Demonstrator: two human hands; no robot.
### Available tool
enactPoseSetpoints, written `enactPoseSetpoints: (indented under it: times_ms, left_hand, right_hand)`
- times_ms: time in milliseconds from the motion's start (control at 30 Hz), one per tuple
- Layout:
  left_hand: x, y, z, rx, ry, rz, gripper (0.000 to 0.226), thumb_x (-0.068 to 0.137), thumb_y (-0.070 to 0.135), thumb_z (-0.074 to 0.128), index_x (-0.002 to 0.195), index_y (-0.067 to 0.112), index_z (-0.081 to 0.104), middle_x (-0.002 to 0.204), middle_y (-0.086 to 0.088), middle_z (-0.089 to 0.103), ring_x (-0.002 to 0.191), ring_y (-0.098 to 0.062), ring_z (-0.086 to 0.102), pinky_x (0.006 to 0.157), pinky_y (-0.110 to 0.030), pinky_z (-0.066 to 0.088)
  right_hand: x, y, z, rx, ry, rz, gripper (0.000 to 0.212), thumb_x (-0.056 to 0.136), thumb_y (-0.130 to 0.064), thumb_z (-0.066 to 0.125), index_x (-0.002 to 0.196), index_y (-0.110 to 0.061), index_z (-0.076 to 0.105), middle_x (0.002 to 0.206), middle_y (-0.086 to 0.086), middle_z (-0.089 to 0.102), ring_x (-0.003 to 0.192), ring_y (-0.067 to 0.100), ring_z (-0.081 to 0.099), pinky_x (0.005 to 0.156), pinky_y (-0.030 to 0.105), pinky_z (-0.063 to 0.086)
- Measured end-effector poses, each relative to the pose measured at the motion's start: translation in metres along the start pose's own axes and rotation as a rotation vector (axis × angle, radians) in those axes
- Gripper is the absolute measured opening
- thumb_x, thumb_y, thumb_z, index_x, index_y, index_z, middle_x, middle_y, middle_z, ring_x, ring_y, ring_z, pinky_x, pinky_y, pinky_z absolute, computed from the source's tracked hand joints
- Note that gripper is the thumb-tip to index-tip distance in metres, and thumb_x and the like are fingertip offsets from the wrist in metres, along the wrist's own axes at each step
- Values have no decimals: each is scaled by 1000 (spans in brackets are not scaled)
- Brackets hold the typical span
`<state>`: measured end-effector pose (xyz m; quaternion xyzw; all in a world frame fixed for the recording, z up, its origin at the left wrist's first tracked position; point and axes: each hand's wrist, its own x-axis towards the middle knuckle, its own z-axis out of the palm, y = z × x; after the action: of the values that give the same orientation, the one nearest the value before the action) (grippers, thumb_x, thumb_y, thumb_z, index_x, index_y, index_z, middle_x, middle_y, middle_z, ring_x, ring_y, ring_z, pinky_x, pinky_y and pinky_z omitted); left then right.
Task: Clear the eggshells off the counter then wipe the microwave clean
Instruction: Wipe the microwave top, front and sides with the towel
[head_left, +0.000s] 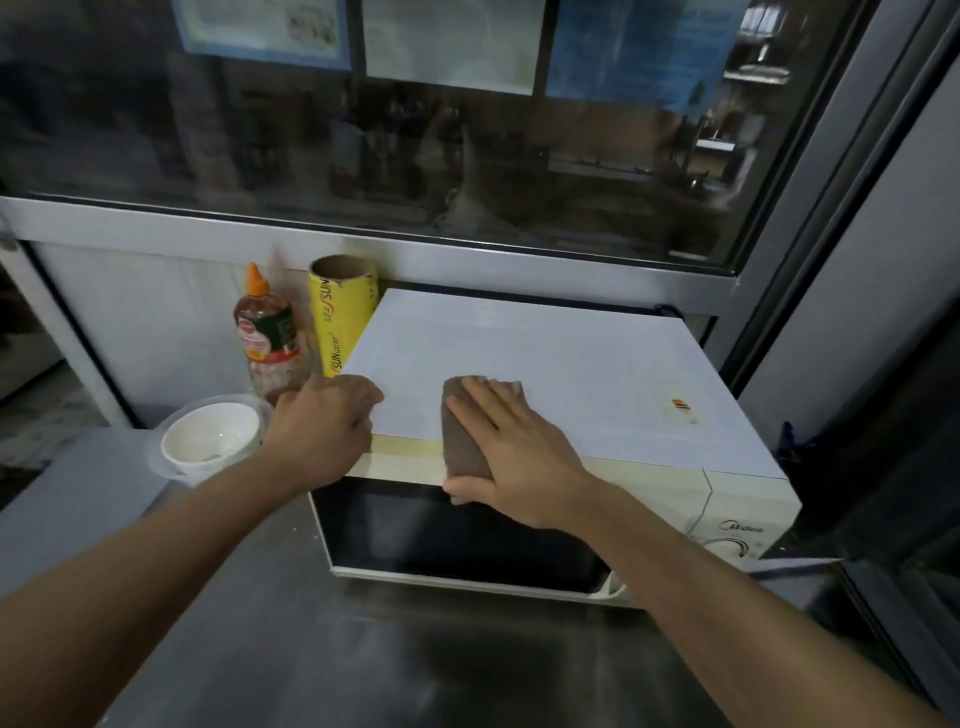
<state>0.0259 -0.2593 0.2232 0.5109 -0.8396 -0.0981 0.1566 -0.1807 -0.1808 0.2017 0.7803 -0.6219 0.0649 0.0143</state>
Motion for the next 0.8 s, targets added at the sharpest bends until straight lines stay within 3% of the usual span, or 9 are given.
enactPoseSetpoints:
  times_ms: [233, 333, 433, 533, 633, 800]
  left_hand:
    - [-9, -13, 0, -121, 88, 13, 33, 86, 7, 53, 116, 17, 63, 124, 1, 59, 118, -24, 50, 95, -47, 45]
    - [-7, -20, 0, -170, 112, 78, 36, 82, -3, 52, 114, 9, 66, 121, -5, 62, 117, -26, 51, 98, -38, 43]
    - [-4, -33, 2, -223, 121, 88, 34, 82, -3, 54, 111, 8, 67, 117, -3, 63, 112, -18, 53, 94, -18, 34]
    - [-1, -45, 6, -341, 99, -36, 32, 85, 9, 59, 115, 22, 62, 112, 9, 55, 99, -6, 50, 86, -18, 38]
    - [0, -56, 5, -435, 87, -108, 32, 88, 15, 58, 117, 26, 55, 102, 12, 52, 85, -3, 50, 74, -19, 41]
    - [-9, -76, 0, -461, 87, -140, 31, 91, 12, 50, 120, 24, 50, 96, 11, 57, 86, -10, 55, 76, -23, 41]
  right_hand:
    - [-59, 55, -22, 15, -84, 141, 104, 65, -83, 40, 142, -43, -16, 152, -16, -26, 139, 3, -23, 114, 26, -6]
    - [-52, 49, -19, 54, -101, 153, 97, 64, -80, 39, 135, -48, -20, 147, -17, -32, 128, -5, -37, 108, 18, -16]
    - [-28, 28, -11, 28, -108, 111, 98, 66, -79, 35, 137, -43, -22, 146, -14, -35, 131, 0, -37, 107, 17, -19]
    - [0, 3, -1, 37, -104, 39, 103, 72, -77, 41, 144, -34, -17, 142, -14, -39, 124, -3, -45, 101, 14, -26]
    - [31, -26, 5, 80, -98, -26, 103, 76, -69, 53, 147, -32, -13, 141, -16, -38, 114, -5, -52, 105, 22, -21]
    - [72, -66, 9, 107, -75, -86, 100, 76, -62, 61, 148, -27, 2, 155, -9, -11, 140, 9, -14, 109, 28, -14]
